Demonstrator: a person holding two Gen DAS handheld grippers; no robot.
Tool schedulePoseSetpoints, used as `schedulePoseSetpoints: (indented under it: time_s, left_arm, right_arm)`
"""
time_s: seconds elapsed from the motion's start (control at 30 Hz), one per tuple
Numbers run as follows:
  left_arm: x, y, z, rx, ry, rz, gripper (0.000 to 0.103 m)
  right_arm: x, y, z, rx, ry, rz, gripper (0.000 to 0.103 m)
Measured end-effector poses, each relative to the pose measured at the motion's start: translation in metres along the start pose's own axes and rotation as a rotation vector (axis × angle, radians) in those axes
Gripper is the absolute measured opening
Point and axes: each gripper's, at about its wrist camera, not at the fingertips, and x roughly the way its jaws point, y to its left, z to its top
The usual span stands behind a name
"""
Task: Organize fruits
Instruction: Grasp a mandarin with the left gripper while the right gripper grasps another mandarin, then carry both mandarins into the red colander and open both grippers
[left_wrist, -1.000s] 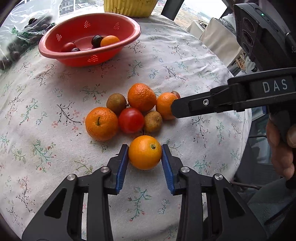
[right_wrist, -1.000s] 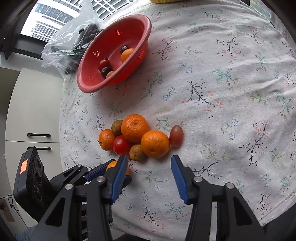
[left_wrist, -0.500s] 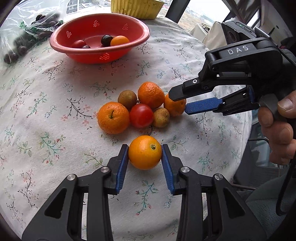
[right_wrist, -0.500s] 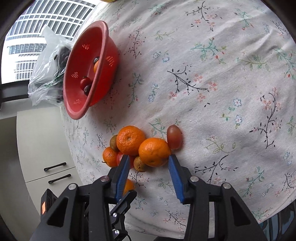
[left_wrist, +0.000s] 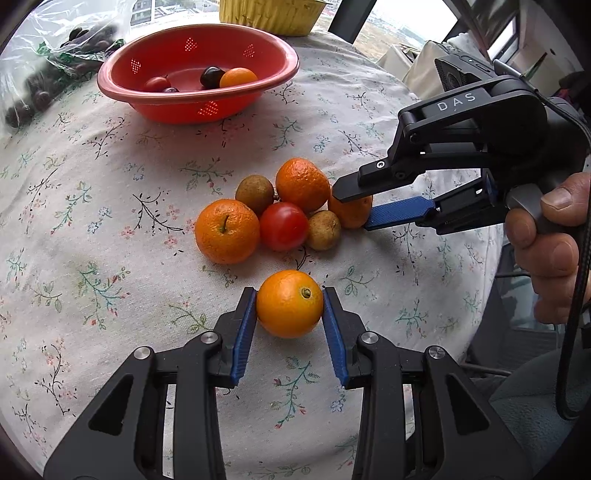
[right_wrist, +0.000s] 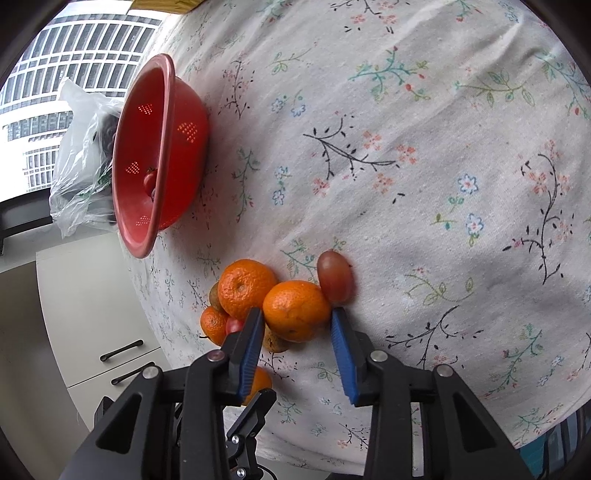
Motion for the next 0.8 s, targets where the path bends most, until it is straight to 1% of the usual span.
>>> schedulePoseSetpoints:
  time_s: [0.3, 0.5, 0.63, 0.8]
  left_arm:
    - [-0.003, -0.001, 0.002, -0.001, -0.008, -0.003, 0.033]
    - [-0.018, 0.005, 0.004, -0.025, -0.03, -0.006, 0.033]
    - [-0.028, 0.012, 0.008, -0.054, -0.052, 0.003, 0.033]
    - [-0.046, 0.025, 0.025, -0.087, -0.098, 0.022, 0.033]
  right_arm:
    - [-0.012, -0.002, -0.005, -0.003, 0.009, 0.018, 0.039]
    - [-0.024, -0.002, -0.009, -0.021, 0.009, 0.028, 0.039]
    - [-0.033, 0.0, -0.004, -0.039, -0.016, 0.02, 0.039]
    - [-0.05, 0.011, 0.016, -0.071, -0.073, 0.014, 0.039]
